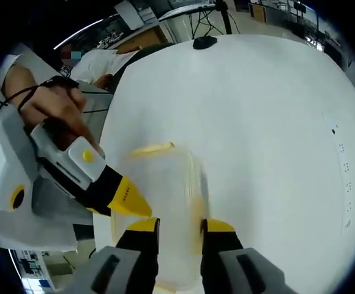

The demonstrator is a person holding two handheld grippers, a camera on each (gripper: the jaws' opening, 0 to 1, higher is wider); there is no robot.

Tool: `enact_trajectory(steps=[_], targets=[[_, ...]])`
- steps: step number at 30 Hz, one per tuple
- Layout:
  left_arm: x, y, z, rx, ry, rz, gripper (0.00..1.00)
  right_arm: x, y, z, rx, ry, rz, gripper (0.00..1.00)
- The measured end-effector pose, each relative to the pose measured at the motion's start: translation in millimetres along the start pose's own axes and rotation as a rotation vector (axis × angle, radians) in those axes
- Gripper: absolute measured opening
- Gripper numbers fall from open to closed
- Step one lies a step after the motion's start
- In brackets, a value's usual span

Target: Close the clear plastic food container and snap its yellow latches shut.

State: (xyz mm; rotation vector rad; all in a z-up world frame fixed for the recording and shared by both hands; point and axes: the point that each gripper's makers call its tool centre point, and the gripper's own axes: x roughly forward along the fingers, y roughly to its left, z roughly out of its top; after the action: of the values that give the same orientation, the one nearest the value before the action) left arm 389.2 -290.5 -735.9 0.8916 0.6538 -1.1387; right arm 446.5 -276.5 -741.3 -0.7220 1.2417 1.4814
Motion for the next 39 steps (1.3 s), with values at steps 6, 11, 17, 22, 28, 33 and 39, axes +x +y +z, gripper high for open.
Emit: enact_trajectory(steps=[6,11,17,22,28,33,39], targets=[[-0.5,-0.6,0.9,-0.006,0.0,-0.007,0.35,-0.9,1.7,1.9,-0.006,-0.017,-0.03,0.24],[-1.8,-0.8,2.1,-0.01,0.002,-0.005,0.36,-3.1,2.3,2.5,-0.01,-0.014,-0.062,0.24],[-3.1,-1.0,3.8,-0.018,-0.01,0.003,0.38,-5.7,0.6,1.9,0.009,-0.025,-0.087,0.24],[-4.0,-0.4,4.3,-0.014,-0.012,-0.01,0.4,-8.0,1.1,1.9,0.018,-0.044,-0.12,0.25],[-8.0,-1.7,1.0,-0.031,-0.002,-0.046,0.46,-9.1,2.6,-0.1,0.03,-0.059,-0.144,0.27],[-14.5,-0.3,-0.1,-0.045,-0.007,-0.061,0.48,-13.3,2.2,-2.0,0.034,-0.074,-0.168,0.29],[-17.9,0.9,-1.8,-0.068,-0.009,-0.07,0.51,-14.8,4.8,-5.6,0.045,-0.091,-0.187,0.36]])
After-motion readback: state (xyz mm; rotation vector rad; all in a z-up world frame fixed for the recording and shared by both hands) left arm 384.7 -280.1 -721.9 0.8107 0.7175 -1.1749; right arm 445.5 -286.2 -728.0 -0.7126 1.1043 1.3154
